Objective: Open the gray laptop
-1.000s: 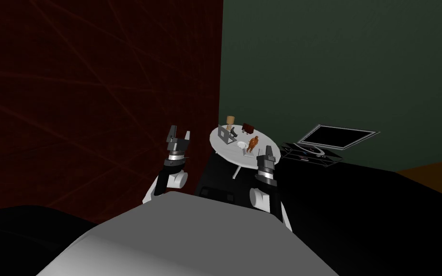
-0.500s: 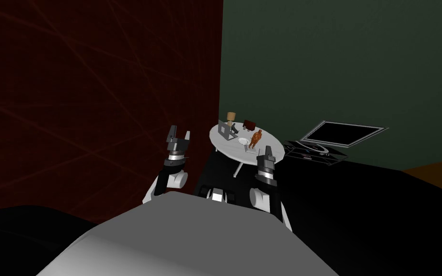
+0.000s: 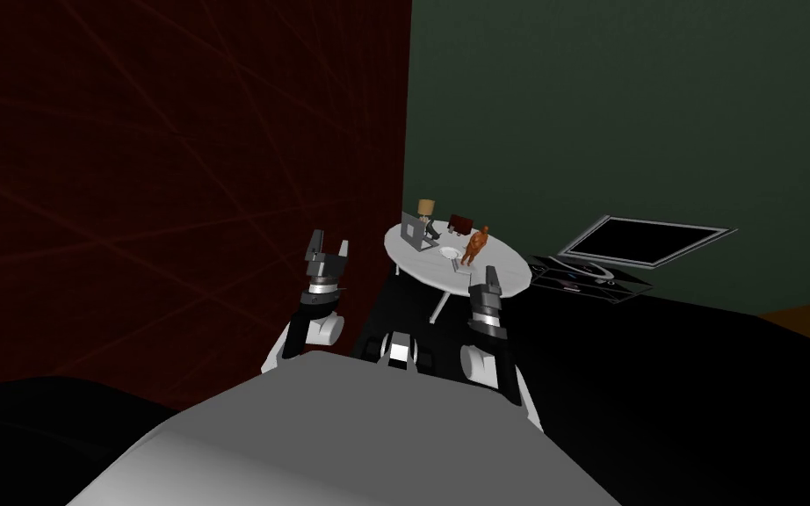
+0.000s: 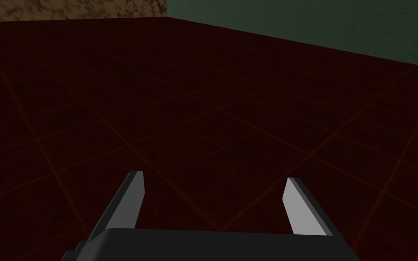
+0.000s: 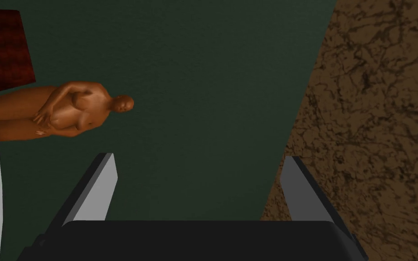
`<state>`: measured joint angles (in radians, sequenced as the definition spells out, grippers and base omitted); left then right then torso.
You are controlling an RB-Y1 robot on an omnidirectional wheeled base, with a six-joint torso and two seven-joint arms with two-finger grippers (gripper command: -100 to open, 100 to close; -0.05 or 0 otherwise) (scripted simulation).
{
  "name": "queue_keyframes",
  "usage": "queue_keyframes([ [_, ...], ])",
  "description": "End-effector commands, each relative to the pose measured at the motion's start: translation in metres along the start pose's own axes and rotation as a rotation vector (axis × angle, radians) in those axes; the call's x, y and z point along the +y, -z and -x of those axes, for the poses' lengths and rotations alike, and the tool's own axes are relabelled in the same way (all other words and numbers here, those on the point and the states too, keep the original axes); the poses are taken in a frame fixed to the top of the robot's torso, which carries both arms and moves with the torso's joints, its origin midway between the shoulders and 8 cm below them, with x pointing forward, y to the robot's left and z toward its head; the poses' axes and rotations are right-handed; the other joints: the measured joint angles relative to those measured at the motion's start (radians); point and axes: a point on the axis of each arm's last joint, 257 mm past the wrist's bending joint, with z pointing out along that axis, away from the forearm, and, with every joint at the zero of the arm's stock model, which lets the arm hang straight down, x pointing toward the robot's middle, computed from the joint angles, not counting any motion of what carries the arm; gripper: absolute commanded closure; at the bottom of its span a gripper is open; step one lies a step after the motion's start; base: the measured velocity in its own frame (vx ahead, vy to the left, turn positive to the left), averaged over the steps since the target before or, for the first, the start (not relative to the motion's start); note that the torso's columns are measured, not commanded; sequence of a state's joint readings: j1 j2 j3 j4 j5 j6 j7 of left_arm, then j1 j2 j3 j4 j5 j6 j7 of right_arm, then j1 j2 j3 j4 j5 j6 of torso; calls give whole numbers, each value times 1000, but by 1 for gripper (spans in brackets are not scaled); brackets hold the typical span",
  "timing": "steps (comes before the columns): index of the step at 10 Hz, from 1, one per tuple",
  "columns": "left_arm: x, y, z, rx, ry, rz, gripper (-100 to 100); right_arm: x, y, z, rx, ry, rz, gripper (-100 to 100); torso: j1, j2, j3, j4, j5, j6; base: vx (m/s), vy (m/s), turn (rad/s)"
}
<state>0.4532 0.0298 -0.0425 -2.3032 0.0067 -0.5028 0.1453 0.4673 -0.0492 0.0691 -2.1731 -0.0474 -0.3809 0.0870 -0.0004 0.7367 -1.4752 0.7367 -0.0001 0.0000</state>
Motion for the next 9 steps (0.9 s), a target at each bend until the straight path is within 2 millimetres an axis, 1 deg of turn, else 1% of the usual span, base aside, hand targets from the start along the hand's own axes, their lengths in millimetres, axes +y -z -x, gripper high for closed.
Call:
queue_keyframes([
  [1,0,0,0,0,0,0,0,-14,-5,-1,37,-55,-23,-100,0,1,-1,1,0,0,11,-15,81],
  [4,0,0,0,0,0,0,0,-34,-17,1,46,-171,-55,-100,0,1,-1,1,0,0,15,-19,92],
  [7,0,0,0,0,0,0,0,-55,-33,5,33,-322,-88,-100,0,1,-1,1,0,0,20,-22,115],
  [8,0,0,0,0,0,0,0,-55,-33,5,33,-331,-88,-100,0,1,-1,1,0,0,16,-22,46],
  [9,0,0,0,0,0,0,0,-62,-39,6,25,-392,-99,-100,0,2,-1,1,0,0,13,-17,71],
])
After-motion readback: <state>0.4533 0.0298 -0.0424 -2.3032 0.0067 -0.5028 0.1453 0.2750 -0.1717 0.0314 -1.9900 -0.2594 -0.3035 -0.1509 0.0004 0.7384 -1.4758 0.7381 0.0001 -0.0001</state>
